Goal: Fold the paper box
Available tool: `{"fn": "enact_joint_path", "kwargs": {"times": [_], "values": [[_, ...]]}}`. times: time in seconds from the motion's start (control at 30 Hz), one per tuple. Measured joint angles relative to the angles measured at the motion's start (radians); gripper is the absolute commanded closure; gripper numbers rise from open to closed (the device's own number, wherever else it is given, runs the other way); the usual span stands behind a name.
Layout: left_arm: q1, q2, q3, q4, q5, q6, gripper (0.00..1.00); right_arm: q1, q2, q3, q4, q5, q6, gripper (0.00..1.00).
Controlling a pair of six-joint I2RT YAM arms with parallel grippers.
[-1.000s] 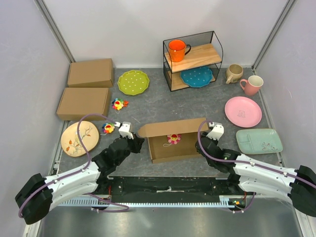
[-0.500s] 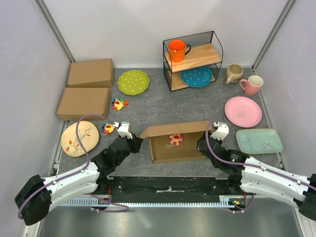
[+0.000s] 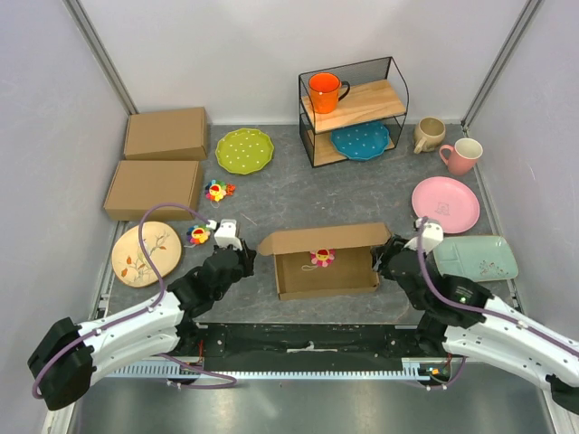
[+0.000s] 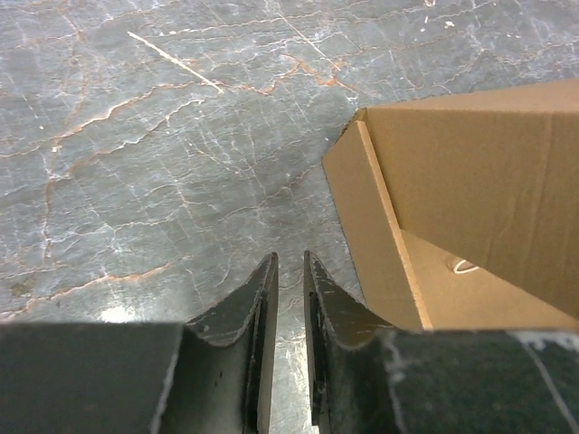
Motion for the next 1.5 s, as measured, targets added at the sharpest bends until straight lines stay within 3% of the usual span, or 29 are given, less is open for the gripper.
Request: {"fn": "enact_joint_path", "kwargs": {"times": [0.3, 0.53, 0.73, 0.87, 1.03, 1.13, 1.5], "values": [[0.000, 0.000, 0.033, -0.051, -0.042, -0.006, 0.75, 0.002, -0.093, 0.164, -0.083, -0.055, -0.095, 0.40], [0.000, -0.029, 0.045, -0.074, -0.067, -0.006, 0.73, 0.002, -0.287, 0.195, 0.004, -0.207, -0.277, 0.37], [0.000, -0.040, 0.071, -0.107, -0.104, -0.006, 0.73, 0.002, -0.286, 0.357, 0.101, -0.214, -0.380, 0.39], [0.001, -0.037, 0.104, -0.119, -0.129, -0.006, 0.71, 0.002, -0.124, 0.414, 0.156, -0.136, -0.413, 0.43], [0.003, 0.010, 0.190, -0.132, -0.120, -0.006, 0.70, 0.002, 0.266, 0.445, 0.202, -0.073, -0.449, 0.44], [0.007, 0.048, 0.241, -0.132, -0.090, -0.008, 0.70, 0.001, 0.413, 0.414, 0.204, -0.068, -0.470, 0.45], [0.008, 0.076, 0.244, -0.095, 0.054, -0.075, 0.65, -0.006, 0.329, 0.070, 0.208, -0.179, -0.348, 0.45]]}}
